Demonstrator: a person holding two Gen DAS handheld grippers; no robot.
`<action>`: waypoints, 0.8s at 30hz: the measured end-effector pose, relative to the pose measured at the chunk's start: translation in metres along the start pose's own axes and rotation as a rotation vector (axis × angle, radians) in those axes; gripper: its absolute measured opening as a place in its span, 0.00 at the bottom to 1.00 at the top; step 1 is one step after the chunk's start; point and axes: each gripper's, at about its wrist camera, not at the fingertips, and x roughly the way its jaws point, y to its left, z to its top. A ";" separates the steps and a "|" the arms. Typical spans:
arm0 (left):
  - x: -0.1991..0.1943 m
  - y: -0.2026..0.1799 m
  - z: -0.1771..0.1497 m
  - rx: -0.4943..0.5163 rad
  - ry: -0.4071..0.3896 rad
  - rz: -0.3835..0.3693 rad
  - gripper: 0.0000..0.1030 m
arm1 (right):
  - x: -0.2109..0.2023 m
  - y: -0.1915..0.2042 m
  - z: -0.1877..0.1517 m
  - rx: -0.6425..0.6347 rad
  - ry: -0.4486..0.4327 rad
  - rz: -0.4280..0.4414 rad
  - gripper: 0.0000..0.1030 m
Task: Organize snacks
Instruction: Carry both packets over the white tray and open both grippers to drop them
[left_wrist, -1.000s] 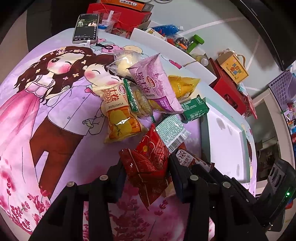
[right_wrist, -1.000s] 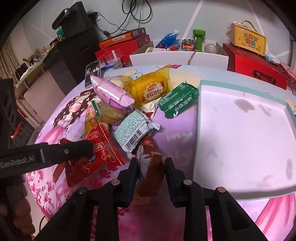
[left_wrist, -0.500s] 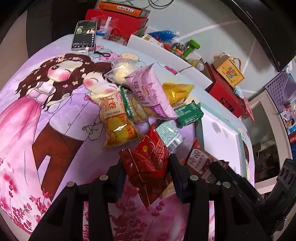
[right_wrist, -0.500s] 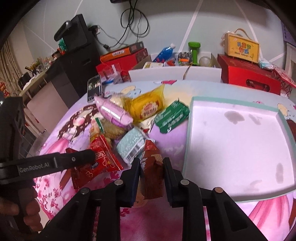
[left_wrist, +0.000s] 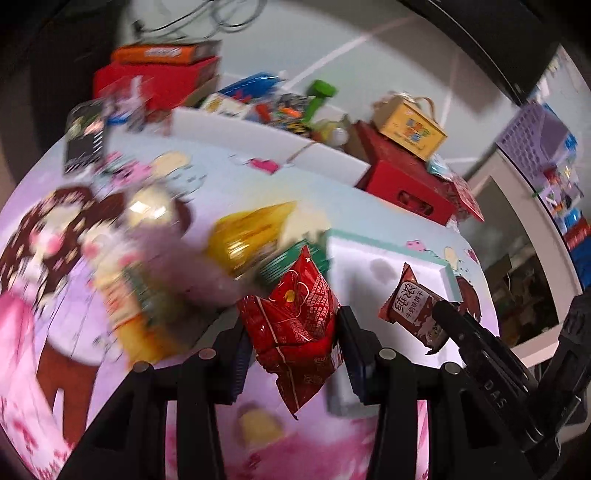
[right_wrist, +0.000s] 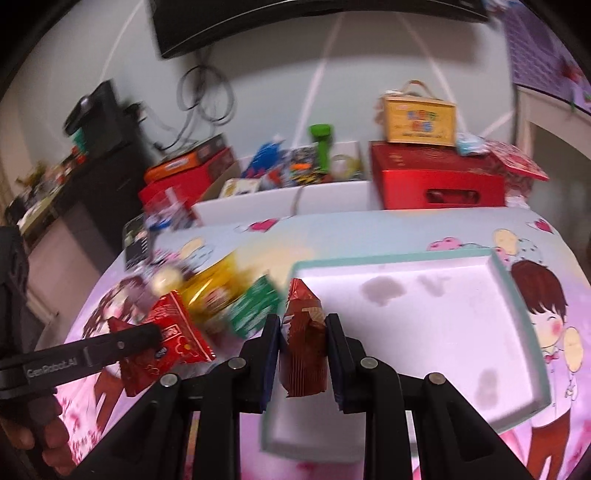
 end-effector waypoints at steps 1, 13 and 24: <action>0.005 -0.007 0.004 0.017 0.001 -0.010 0.45 | 0.002 -0.008 0.003 0.012 -0.003 -0.020 0.26; 0.097 -0.085 0.038 0.162 0.075 -0.108 0.45 | 0.040 -0.108 0.015 0.218 0.022 -0.137 0.26; 0.150 -0.095 0.040 0.165 0.137 -0.063 0.52 | 0.052 -0.137 0.009 0.285 0.039 -0.171 0.29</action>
